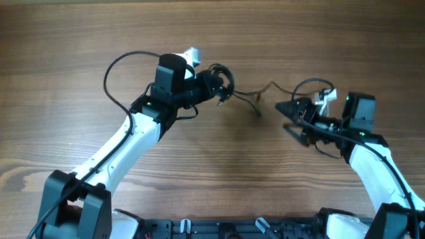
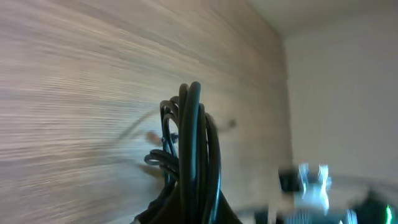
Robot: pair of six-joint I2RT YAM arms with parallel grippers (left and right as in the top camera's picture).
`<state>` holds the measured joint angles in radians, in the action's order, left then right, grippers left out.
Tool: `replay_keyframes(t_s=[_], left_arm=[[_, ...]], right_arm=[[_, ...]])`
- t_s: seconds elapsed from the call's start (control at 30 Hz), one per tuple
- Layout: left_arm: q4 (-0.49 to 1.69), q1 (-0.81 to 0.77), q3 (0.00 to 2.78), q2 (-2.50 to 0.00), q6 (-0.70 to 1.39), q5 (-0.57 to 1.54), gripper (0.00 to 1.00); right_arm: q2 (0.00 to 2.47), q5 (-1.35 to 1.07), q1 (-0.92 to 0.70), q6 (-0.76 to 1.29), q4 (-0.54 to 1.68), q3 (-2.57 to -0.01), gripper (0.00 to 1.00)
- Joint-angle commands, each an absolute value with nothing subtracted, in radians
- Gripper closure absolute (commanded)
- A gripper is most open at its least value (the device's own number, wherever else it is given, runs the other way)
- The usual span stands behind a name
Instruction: Untangle cables
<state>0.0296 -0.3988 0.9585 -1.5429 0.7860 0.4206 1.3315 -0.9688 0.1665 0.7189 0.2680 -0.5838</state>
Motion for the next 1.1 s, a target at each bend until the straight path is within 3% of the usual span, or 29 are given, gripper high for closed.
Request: replay_keyframes(t_s=[0.0, 0.1, 0.23, 0.33, 0.43, 0.77, 0.97, 1.07], left_arm=[[0.057, -0.393, 0.969, -1.518, 1.131, 0.134, 0.95], [0.04, -0.398, 0.969, -1.518, 1.187, 0.174, 0.96], [-0.033, -0.413, 0.969, -1.518, 0.809, 0.49, 0.96], [-0.028, -0.415, 0.969, -1.518, 0.529, 0.873, 0.96], [-0.002, -0.415, 0.969, -1.518, 0.415, 1.057, 0.96], [-0.039, -0.427, 0.969, -1.518, 0.395, 1.189, 0.96], [-0.038, -0.436, 0.969, -1.518, 0.395, 1.184, 0.96], [-0.038, -0.436, 0.969, -1.518, 0.395, 1.184, 0.96]], right_arm=[[1.343, -0.898, 0.164, 0.724, 0.376, -0.582, 0.0], [1.343, -0.95, 0.164, 0.498, 0.323, -0.582, 0.01], [1.343, -1.137, 0.164, 0.266, 0.099, -0.582, 0.0], [1.345, -1.245, 0.164, 0.258, -0.095, -0.582, 0.0], [1.354, -1.338, 0.163, 0.259, -0.238, -0.582, 0.0], [1.402, -1.387, 0.072, 0.273, -0.232, -0.582, 0.04], [1.408, -1.396, 0.027, 0.326, -0.24, -0.582, 0.2], [1.408, -1.394, 0.027, 0.368, -0.279, -0.582, 0.37]])
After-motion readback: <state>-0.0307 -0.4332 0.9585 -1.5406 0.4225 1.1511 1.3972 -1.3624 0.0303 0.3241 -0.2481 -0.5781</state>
